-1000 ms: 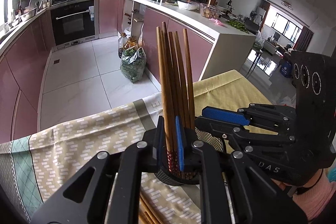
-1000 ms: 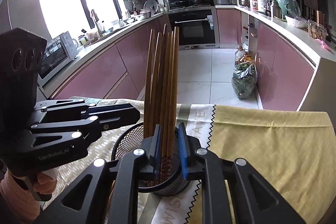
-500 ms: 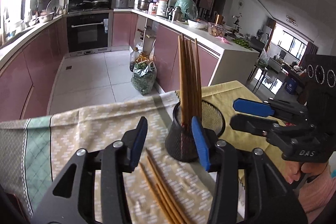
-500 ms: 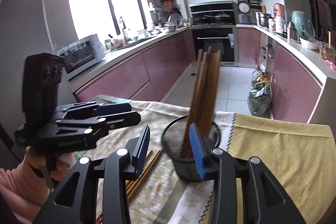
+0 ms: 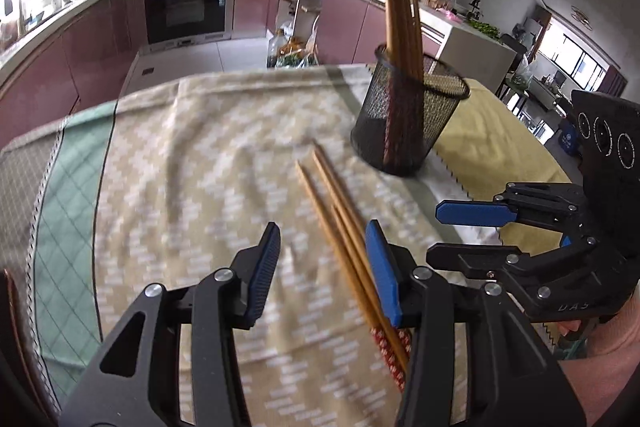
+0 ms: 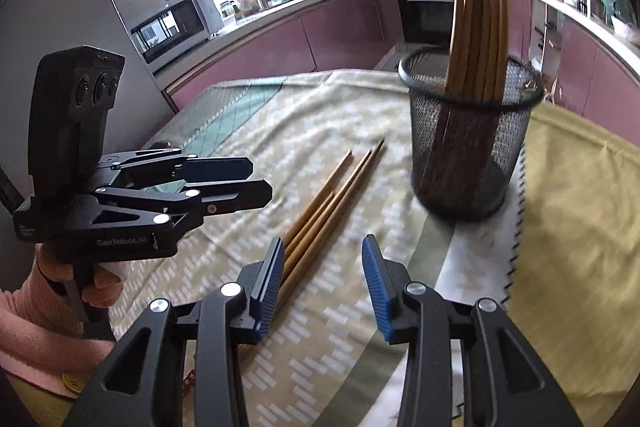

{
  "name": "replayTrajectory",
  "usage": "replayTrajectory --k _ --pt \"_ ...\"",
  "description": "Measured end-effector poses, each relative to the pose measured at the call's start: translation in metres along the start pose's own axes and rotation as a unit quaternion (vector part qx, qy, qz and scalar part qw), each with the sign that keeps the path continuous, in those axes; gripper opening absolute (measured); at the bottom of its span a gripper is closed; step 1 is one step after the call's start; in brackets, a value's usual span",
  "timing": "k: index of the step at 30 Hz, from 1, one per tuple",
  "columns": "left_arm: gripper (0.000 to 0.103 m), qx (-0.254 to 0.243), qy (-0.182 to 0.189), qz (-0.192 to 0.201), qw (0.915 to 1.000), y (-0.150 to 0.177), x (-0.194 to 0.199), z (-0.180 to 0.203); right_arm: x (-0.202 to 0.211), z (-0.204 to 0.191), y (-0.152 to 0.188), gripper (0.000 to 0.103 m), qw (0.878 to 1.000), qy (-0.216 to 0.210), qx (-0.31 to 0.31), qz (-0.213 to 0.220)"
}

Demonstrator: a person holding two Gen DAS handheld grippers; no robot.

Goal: Organize utensils
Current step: 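Move both grippers back over the remaining chopsticks on the cloth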

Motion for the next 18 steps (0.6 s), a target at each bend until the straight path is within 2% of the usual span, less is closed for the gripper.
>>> replayTrajectory --k 5,18 --pt "0.044 0.012 -0.003 -0.02 0.9997 0.018 -0.008 -0.008 -0.009 -0.002 0.012 0.038 1.0 0.002 -0.01 -0.012" --pt "0.044 -0.011 -0.012 -0.043 0.999 0.026 -0.023 0.008 -0.005 -0.006 0.019 0.038 1.0 0.014 -0.009 -0.013"
Point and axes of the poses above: each gripper's, at about its wrist camera, not at the fingertips, and x roughly against the way its jaws point, z to its right, y to its underside, the point moved 6 cm from there along -x, roughly the way its jaws point, and after that the axes turned 8 degrees about x, right-handed, at the moved point
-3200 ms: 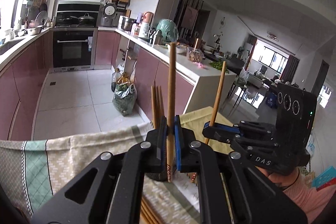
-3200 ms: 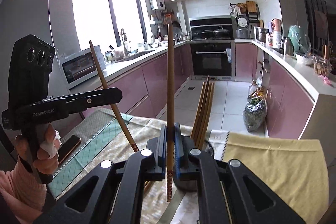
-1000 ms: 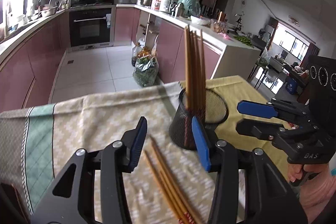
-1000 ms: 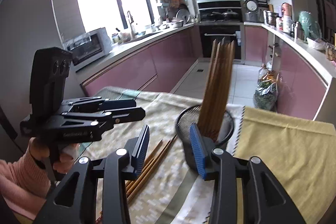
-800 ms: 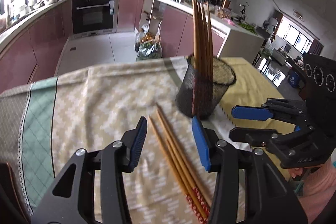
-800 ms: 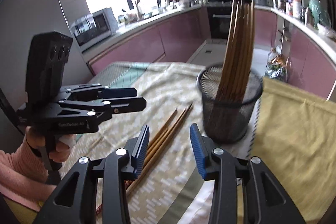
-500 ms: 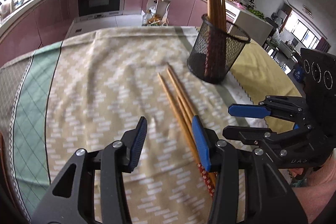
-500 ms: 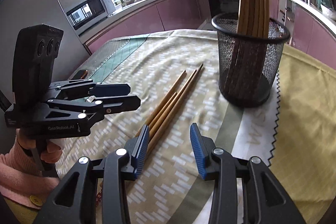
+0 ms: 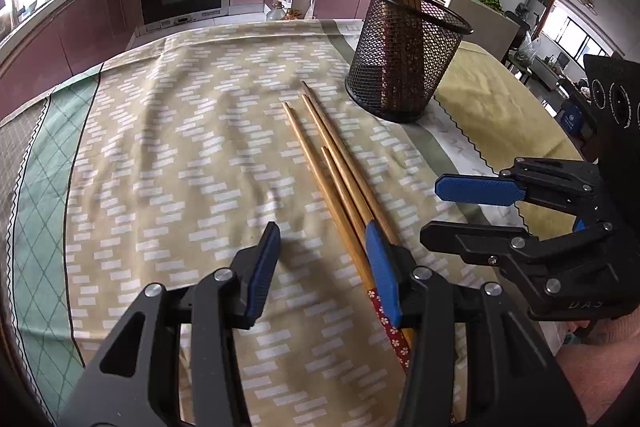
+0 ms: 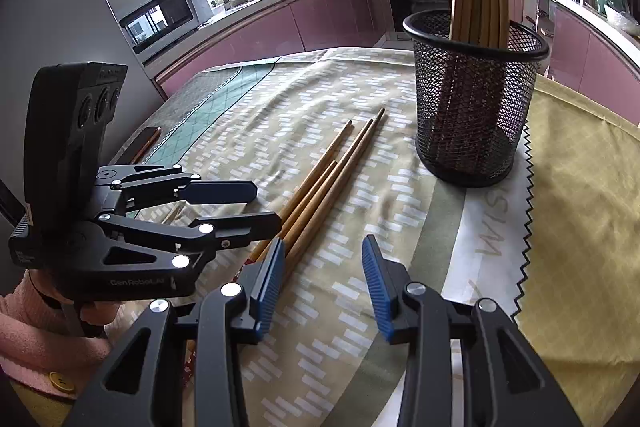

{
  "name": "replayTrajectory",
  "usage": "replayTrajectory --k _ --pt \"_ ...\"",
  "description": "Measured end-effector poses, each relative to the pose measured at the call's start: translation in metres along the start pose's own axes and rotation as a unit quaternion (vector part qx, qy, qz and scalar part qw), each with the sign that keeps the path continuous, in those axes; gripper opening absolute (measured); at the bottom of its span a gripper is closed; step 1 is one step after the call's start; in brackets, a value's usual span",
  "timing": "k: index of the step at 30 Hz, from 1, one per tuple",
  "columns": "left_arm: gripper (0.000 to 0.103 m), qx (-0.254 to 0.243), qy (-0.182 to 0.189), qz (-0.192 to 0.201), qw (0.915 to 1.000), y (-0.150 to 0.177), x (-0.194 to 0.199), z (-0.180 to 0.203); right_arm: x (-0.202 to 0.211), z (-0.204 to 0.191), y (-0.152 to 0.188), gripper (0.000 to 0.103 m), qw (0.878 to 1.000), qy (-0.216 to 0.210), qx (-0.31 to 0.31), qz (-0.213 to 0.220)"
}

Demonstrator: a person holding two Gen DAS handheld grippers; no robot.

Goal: Organize utensils
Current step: 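Move both grippers back over the remaining chopsticks on the cloth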

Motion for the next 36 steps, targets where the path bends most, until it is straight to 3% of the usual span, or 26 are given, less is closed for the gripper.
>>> replayTrajectory --k 13,36 --pt "0.041 -0.02 -0.02 -0.005 0.9996 -0.004 -0.005 0.001 -0.004 -0.003 -0.001 0.038 1.0 -0.003 0.005 -0.005" --pt "0.031 -0.015 -0.016 -0.009 0.9997 0.0 -0.002 -0.006 -0.017 -0.007 0.001 0.039 0.999 0.018 0.037 -0.032"
Point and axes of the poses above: each gripper's, at about its wrist camera, not at the fingertips, and x roughly against the way its jaws point, z to its right, y to its underside, the point moved 6 cm from there along -x, roughly the way its jaws point, and after that the axes turned 8 degrees about x, right-handed, at the moved point
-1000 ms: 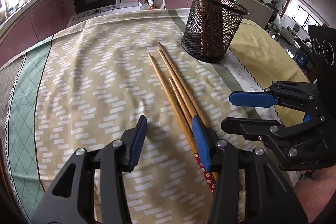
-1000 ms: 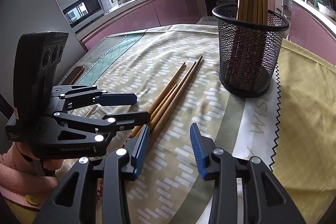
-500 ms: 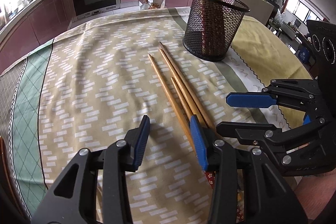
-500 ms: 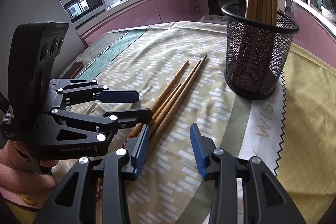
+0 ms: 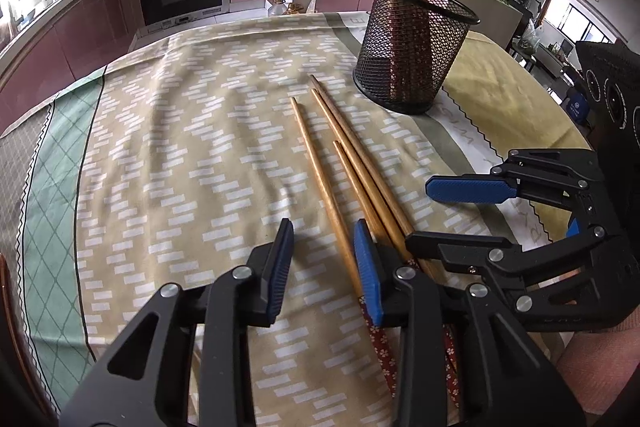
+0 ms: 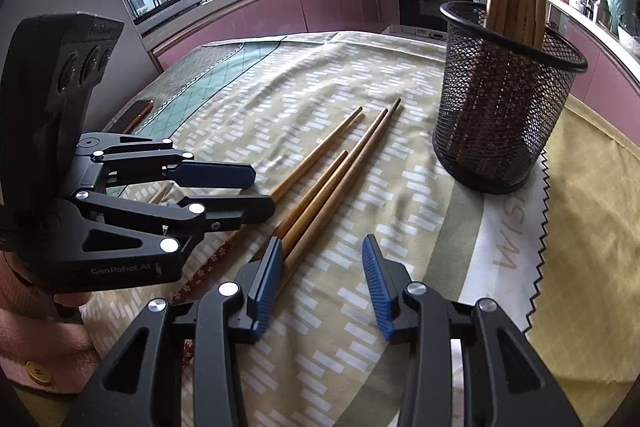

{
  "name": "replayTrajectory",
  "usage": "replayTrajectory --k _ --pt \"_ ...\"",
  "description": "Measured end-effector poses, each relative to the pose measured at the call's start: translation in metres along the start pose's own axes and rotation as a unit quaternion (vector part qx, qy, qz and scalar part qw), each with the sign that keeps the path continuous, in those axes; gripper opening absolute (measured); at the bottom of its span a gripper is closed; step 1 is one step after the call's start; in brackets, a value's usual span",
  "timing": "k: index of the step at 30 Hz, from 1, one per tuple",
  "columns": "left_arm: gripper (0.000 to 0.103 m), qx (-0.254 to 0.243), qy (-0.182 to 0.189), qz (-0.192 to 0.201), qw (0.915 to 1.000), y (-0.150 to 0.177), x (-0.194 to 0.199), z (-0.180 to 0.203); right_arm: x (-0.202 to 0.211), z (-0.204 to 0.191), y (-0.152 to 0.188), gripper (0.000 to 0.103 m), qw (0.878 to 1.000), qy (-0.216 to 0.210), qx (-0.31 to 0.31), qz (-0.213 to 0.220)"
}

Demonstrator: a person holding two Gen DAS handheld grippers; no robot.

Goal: Organize utensils
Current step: 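Move both grippers back over the remaining chopsticks on the cloth, then close the left gripper on a chopstick while the right gripper grasps another chopstick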

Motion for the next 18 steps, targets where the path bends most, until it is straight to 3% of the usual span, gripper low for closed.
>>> replayTrajectory --k 18 --pt "0.025 -0.002 0.001 -0.003 1.0 0.0008 0.0005 -0.0012 -0.0017 0.0062 -0.0027 0.038 0.999 0.025 0.004 -0.02"
Point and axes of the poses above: each gripper's, at about its wrist camera, not at the fingertips, and x roughly against the way its jaws point, z to its right, y to its underside, the point moved 6 cm from there along -x, roughly the way its jaws point, and after that the axes turned 8 degrees about x, right-handed, at the moved point
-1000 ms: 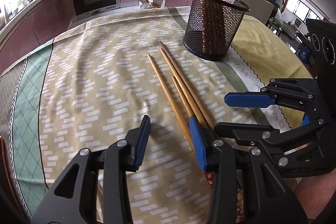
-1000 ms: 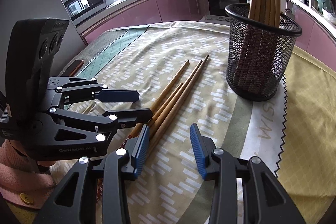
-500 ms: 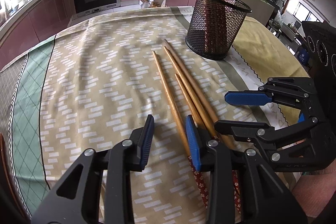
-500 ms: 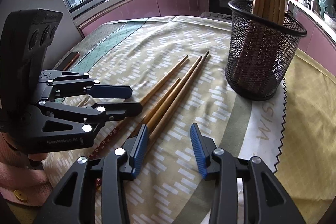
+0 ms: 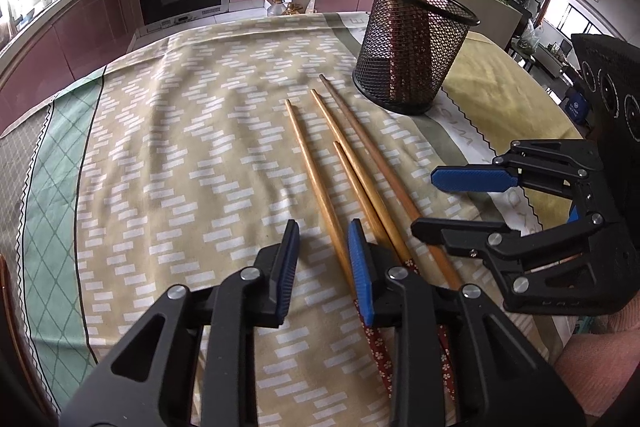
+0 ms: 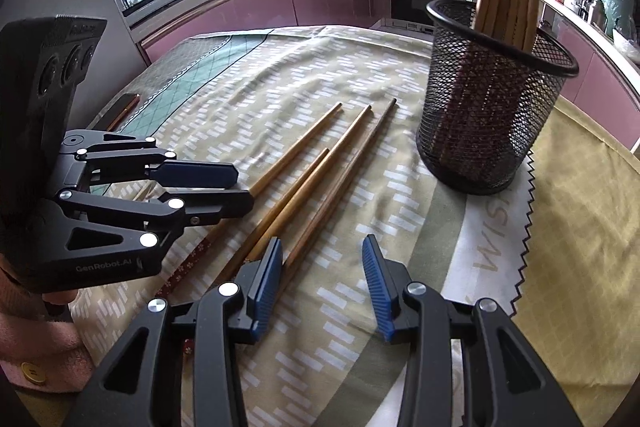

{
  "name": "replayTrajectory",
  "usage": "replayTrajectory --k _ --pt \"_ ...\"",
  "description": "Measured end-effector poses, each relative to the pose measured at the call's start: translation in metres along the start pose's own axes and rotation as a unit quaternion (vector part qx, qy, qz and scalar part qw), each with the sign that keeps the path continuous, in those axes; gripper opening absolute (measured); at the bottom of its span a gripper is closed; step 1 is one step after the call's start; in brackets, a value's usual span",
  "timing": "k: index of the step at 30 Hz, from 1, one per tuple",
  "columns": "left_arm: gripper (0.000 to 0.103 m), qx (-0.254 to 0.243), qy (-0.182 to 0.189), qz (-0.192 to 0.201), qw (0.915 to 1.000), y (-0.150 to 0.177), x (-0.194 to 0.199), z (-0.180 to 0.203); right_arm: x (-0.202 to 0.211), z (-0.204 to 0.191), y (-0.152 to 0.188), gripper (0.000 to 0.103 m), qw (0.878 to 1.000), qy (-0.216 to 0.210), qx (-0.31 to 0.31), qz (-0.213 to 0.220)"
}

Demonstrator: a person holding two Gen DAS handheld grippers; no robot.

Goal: Organize utensils
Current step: 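Close the left gripper on a chopstick while the right gripper grasps another chopstick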

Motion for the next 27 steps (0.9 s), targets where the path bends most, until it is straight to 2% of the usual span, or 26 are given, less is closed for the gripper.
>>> replayTrajectory --k 11,18,19,23,27 --pt "0.024 0.001 -0.004 -0.002 1.0 -0.009 -0.006 0.002 -0.005 0.003 -0.006 0.038 1.0 0.007 0.0 -0.008" --pt "0.024 0.004 -0.006 -0.001 1.0 -0.013 -0.009 0.003 -0.006 0.008 -0.008 0.031 1.0 0.006 -0.01 -0.005" --pt "0.021 0.006 -0.007 0.0 1.0 -0.013 -0.009 0.002 -0.006 0.01 -0.007 0.028 1.0 0.006 -0.012 -0.005" --pt "0.017 0.01 -0.009 0.001 0.9999 -0.013 -0.01 -0.001 -0.003 0.014 -0.007 0.026 1.0 0.006 -0.015 -0.007" --pt "0.016 0.012 -0.011 0.0 0.9999 -0.015 -0.011 -0.002 -0.003 0.019 -0.008 0.024 1.0 0.01 -0.019 -0.011"
Point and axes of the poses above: each gripper's, at about its wrist camera, not at the fingertips, and x roughly against the way its jaws point, z to its right, y to its underside, the point moved 6 cm from there along -x, roughly the way its jaws point, and after that the axes turned 8 degrees about x, right-handed, at the moved point
